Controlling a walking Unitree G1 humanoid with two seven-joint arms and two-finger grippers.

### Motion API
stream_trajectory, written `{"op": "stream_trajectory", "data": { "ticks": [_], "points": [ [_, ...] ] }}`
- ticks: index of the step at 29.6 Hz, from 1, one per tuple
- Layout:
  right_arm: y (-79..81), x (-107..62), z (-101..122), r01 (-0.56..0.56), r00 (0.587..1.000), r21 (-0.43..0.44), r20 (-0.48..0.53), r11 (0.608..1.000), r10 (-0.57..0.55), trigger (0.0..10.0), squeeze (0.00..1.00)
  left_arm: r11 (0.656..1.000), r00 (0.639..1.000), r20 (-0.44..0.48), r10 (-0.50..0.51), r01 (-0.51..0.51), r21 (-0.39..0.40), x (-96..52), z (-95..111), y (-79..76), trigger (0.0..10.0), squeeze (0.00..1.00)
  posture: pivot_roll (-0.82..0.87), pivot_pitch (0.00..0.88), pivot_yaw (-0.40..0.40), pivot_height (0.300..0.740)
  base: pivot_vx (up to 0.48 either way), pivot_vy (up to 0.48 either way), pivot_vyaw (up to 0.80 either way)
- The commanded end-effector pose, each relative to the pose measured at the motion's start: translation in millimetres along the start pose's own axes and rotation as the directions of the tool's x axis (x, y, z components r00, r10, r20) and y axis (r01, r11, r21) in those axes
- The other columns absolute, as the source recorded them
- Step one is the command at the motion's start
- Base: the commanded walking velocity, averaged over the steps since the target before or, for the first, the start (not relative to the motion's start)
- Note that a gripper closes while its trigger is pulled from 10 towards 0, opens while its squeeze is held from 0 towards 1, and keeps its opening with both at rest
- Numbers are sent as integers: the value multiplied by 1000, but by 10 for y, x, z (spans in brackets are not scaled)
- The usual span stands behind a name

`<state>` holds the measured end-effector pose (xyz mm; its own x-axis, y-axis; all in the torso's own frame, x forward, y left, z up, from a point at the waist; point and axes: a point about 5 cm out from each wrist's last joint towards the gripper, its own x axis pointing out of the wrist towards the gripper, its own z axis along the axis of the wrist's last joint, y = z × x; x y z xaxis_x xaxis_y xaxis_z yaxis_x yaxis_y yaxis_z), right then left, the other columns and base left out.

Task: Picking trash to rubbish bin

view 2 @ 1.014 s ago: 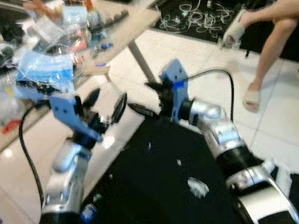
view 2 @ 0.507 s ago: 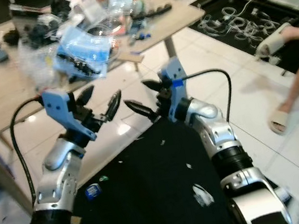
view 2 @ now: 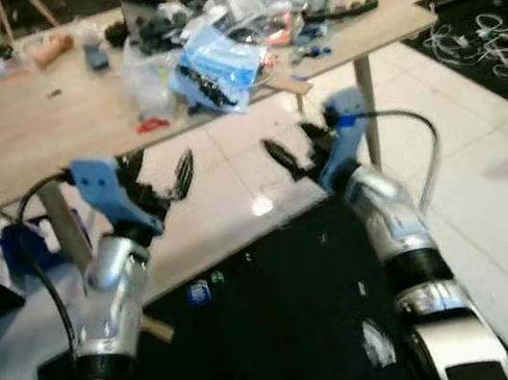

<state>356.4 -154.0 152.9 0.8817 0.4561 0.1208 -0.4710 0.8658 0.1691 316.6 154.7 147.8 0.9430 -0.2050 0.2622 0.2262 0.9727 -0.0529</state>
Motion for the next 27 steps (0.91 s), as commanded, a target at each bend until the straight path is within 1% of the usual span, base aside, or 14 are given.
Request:
{"op": "stream_trajectory", "data": {
  "ticks": [1, 3, 8, 10, 12, 15, 17, 27],
  "points": [
    [26, 14, -55, 10, 1000, -23, -22, 1000, -10, 10000, 0, 999, 999, -31, 31, -30, 18, -10, -71, 24, 10000, 0, -45, 0, -46, 740, 0, 0, 769],
    [27, 16, -62, 17, 1000, -26, -25, 1000, -18, 10000, 0, 999, 999, -32, 38, -38, 20, -7, -75, 30, 10000, 0, -45, 0, -46, 740, 0, 0, 769],
    [-52, 19, -77, 96, 994, -64, -44, 993, -98, 10000, 0, 999, 999, -33, 35, -35, 17, 4, -90, 8, 10000, 0, -45, 0, -46, 740, 0, 0, 769],
    [-52, 19, -77, 96, 994, -64, -44, 993, -98, 10000, 0, 999, 999, -33, 35, -35, 17, 4, -90, 8, 10000, 0, -45, 0, -46, 740, 0, 0, 769],
    [-78, 26, -87, 122, 991, -80, -47, 989, -126, 10000, 0, 999, 999, -34, 34, -34, 20, 11, -97, -1, 10000, 0, -45, 0, -46, 740, 0, 0, 772],
    [-69, 41, -83, 123, 991, -99, -41, 987, -128, 10000, 0, 999, 999, -40, 27, -27, 21, 15, -104, -4, 10000, 0, -43, 0, -45, 740, 0, 0, 725],
    [-66, 45, -84, 123, 991, -101, -40, 987, -127, 10000, 0, 1000, 999, -41, 21, -21, 20, 19, -106, -8, 10000, 0, -43, 0, -45, 740, 0, 0, 419],
    [-71, 66, -95, 131, 989, -92, -49, 987, -136, 10000, 0, 1000, 999, -43, -5, 6, 22, 45, -107, -31, 10000, 0, -45, 0, -50, 740, 24, 0, 0]
  ]
}}
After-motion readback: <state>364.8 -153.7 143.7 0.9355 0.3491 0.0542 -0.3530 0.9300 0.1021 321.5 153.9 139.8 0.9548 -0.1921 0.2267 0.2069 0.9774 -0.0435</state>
